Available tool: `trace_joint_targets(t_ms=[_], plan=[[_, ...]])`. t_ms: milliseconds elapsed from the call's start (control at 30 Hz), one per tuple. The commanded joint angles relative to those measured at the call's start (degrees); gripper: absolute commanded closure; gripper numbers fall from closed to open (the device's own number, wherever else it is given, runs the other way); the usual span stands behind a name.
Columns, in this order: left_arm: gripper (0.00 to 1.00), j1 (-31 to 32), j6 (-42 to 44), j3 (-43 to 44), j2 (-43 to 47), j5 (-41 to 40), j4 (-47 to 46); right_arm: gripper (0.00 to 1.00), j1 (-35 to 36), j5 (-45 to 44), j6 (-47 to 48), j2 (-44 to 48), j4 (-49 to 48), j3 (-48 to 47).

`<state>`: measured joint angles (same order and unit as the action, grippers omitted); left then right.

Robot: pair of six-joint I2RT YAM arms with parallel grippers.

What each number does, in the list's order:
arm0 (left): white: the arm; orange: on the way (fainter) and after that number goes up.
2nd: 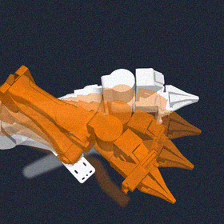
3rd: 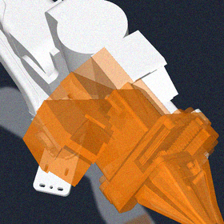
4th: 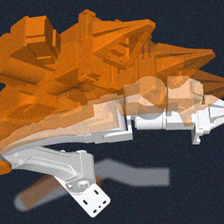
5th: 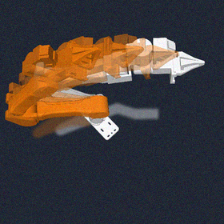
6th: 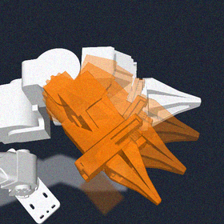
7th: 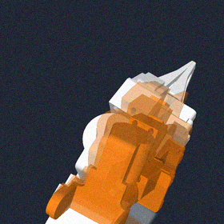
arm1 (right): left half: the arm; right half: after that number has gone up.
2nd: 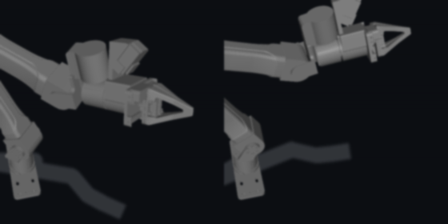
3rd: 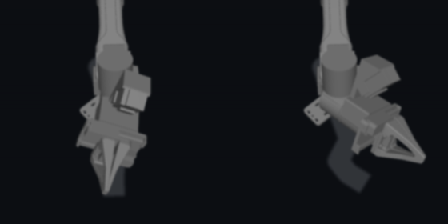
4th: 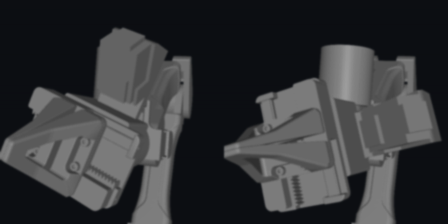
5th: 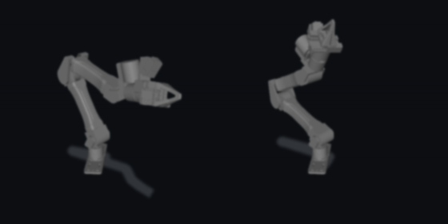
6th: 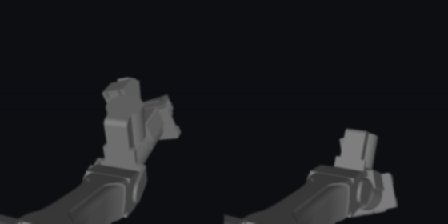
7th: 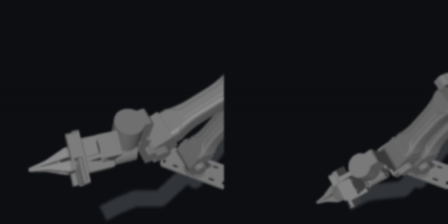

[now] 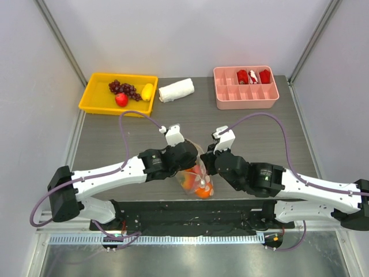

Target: Open the zip-top bag and remove the fake food

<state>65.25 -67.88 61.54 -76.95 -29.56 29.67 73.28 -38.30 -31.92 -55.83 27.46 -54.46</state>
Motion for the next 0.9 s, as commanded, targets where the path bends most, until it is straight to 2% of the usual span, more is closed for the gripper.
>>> trace_joint_targets(t_ms=[0,67,300,467,633,867], plan=[[0.77,-1.4,-1.4,2.1,-1.4,1.4,2.2,0.99,-0.1,0.7,-0.9,0.5,-4.3,-2.7],[0.75,-2.2,0.1,0.7,-2.3,5.5,0.3,0.98,-0.1,1.0,-1.0,0.4,-4.2,-2.7],[0.46,-2.4,5.6,-5.4,-2.3,14.4,-6.3,0.98,-0.1,2.1,-1.3,1.0,-4.3,-0.5],[0.43,-2.3,15.5,-5.0,-2.4,17.3,-2.1,0.98,-0.1,2.0,-1.7,2.1,-3.8,1.1],[0.38,-2.3,23.8,-7.7,-2.2,20.4,-2.7,0.98,-0.1,2.4,-2.2,1.6,-3.8,2.3],[0.29,-2.1,29.8,-11.0,-0.7,22.1,-4.3,0.99,-0.1,2.6,-2.7,0.8,-3.7,3.0]])
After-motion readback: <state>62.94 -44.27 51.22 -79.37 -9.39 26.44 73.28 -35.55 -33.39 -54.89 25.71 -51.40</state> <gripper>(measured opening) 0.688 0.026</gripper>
